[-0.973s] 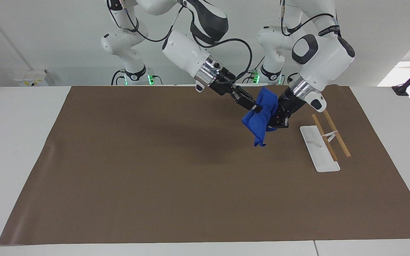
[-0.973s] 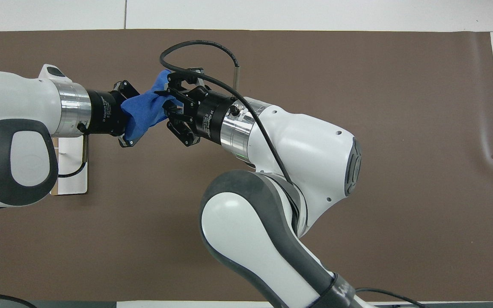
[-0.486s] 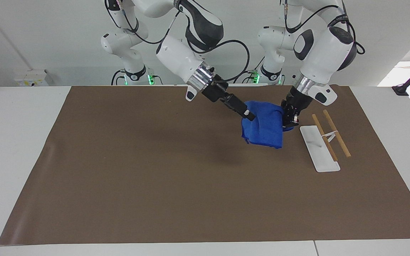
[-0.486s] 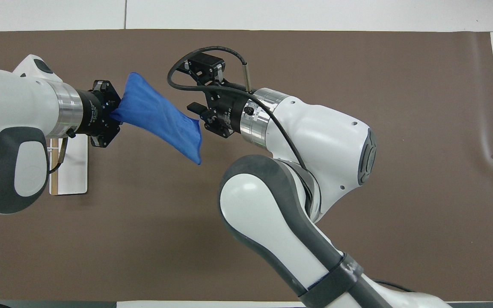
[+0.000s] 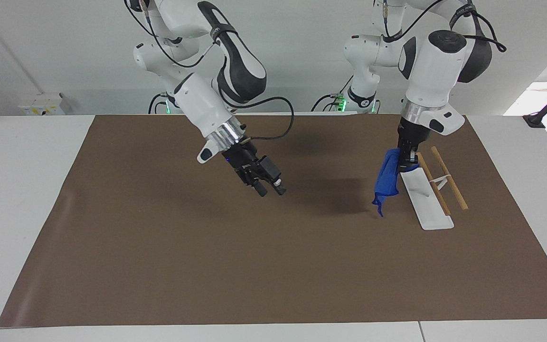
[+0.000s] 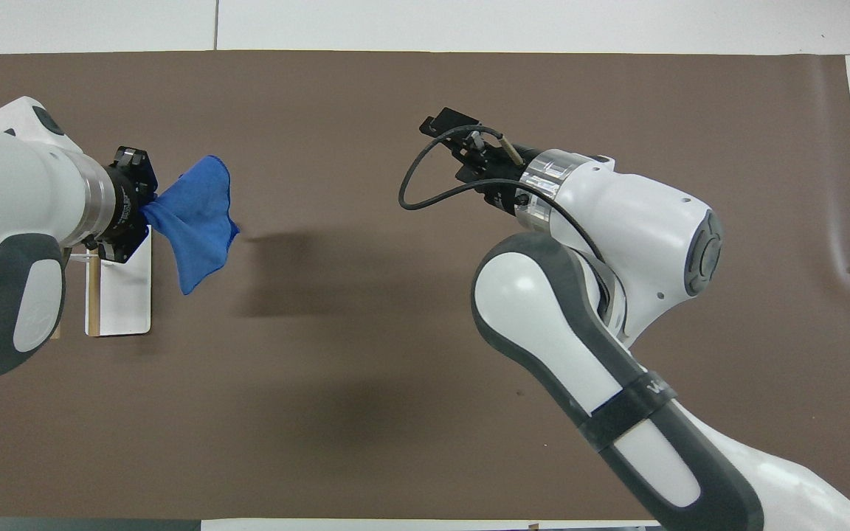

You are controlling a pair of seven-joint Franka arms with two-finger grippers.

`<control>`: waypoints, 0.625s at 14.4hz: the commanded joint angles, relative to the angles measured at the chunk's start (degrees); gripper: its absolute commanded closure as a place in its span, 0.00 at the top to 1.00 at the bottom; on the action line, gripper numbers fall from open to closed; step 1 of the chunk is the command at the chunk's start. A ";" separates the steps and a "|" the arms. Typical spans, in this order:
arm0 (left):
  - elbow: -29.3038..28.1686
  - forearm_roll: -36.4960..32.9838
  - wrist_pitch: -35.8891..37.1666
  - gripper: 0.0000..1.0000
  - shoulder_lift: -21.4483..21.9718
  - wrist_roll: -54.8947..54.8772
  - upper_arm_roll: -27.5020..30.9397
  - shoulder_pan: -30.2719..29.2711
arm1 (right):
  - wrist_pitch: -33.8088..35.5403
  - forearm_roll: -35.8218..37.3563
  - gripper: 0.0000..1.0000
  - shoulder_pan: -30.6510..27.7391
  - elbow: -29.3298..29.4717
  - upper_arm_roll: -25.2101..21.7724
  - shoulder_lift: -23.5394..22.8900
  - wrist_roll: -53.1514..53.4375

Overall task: Right arm passes towel to left arm to hang
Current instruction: 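Drape the towel over the rack bar while the right gripper returns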

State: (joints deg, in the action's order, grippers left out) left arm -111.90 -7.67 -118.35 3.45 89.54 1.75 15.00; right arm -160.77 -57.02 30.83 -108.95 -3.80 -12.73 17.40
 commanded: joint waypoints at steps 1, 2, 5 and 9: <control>-4.38 -3.31 -2.49 0.00 3.14 -0.24 -0.08 -3.74 | 4.12 3.65 1.00 -4.88 -5.30 0.46 3.67 -7.45; -4.38 -3.31 -3.46 0.00 3.05 -0.33 -0.08 -5.67 | 6.84 7.06 1.00 -6.73 -5.66 0.46 4.37 -7.99; -6.48 -3.31 -8.46 0.00 3.32 -0.77 -0.17 -11.82 | 19.75 25.58 1.00 -13.41 -4.79 0.55 5.16 -8.09; -10.35 -3.31 -16.20 0.00 4.37 -1.47 -0.26 -19.38 | 32.50 45.80 1.00 -18.69 -3.73 0.55 6.31 -8.17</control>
State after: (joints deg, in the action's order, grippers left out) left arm -118.30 -10.08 -130.77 4.98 88.63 2.05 -1.39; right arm -132.36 -18.49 14.15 -112.37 -3.89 -7.66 10.39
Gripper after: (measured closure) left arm 0.982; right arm 0.000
